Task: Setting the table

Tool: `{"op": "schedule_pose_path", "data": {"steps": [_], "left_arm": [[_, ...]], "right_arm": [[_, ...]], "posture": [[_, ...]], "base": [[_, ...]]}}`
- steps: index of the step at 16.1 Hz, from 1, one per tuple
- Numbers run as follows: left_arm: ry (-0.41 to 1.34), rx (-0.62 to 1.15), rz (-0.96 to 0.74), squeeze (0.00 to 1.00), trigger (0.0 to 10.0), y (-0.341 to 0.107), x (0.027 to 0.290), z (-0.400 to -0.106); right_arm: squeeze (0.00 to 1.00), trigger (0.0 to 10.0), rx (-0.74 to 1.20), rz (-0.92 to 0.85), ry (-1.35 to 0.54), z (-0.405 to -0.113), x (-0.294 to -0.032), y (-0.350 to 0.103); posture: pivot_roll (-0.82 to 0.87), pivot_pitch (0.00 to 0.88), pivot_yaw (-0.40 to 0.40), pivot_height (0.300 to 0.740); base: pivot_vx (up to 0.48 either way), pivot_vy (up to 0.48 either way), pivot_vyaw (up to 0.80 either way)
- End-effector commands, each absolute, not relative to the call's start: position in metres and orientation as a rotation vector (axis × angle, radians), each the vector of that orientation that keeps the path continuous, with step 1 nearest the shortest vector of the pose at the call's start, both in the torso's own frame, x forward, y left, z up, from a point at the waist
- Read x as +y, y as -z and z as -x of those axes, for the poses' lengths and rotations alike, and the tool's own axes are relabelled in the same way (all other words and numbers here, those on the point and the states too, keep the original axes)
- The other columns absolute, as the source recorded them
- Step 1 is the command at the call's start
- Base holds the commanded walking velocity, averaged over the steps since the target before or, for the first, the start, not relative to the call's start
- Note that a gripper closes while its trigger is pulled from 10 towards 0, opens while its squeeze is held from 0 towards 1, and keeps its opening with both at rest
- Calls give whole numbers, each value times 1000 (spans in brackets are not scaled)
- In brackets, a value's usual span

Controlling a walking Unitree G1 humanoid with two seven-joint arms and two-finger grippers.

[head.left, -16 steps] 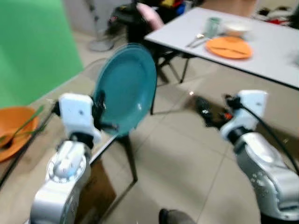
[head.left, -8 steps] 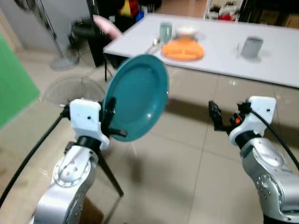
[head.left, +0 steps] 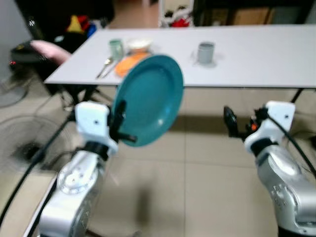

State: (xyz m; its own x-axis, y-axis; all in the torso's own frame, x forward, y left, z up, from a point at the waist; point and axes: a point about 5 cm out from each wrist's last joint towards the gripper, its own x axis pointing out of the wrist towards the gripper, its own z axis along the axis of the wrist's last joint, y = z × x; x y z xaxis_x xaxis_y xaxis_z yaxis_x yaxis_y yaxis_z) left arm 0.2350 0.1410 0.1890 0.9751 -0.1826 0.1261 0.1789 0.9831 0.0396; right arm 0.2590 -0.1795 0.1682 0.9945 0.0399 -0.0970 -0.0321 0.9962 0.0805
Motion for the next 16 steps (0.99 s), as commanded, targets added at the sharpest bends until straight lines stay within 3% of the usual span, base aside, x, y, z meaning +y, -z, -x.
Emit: {"op": "schedule_pose_path", "data": {"steps": [1, 5, 16], "left_arm": [[147, -149, -43, 0, 10000, -192, 149, -236], [100, -122, -9, 0, 10000, -183, 153, -233], [80, -94, 5, 0, 10000, -176, 156, -226]], "right_arm": [[0, 10000, 83, -87, -89, -262, -169, -172], [0, 10000, 88, -84, -138, -266, -165, -172], [0, 10000, 106, -104, -284, -268, -151, -169]], "posture": [[-65, 0, 71, 740], [-63, 0, 45, 740], [-55, 0, 35, 740]], "base": [[435, 0, -788], [430, 0, -786], [432, 0, 0]]}}
